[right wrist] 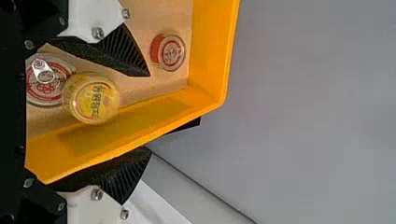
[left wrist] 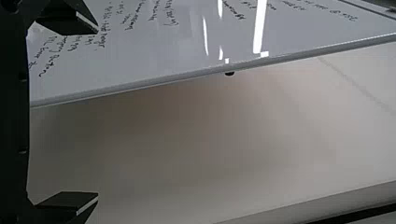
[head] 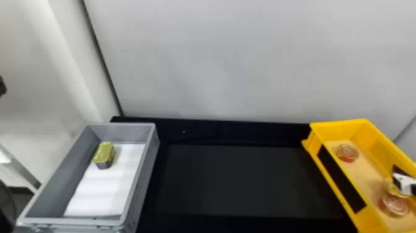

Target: Pick up the round yellow can and place it in the yellow rectangular box

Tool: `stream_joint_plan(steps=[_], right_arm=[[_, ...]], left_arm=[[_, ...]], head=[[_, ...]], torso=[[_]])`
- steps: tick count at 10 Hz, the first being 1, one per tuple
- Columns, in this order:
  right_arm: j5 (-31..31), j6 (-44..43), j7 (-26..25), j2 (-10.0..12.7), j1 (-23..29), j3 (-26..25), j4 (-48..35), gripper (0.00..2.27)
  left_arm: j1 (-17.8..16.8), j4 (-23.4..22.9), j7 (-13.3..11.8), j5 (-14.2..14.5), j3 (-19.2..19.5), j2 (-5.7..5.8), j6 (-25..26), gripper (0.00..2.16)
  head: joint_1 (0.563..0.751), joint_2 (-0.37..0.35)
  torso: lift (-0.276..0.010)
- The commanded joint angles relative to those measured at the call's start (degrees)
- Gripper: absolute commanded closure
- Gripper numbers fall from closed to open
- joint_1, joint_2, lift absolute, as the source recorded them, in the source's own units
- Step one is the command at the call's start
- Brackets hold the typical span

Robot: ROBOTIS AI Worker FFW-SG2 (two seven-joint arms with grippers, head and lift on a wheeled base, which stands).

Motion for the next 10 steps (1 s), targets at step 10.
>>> stream_joint_plan(steps=[10], right_arm=[[-3.92,-5.81,-2.53,0.18,1.12,-3.77,-12.63,0.18]], left_arm=[[-0.09,-0.09,-0.02,0.0,-0.04,-0.15,0.01,0.03]], head=[[0.694,0.014]], torso=[[-0.068]])
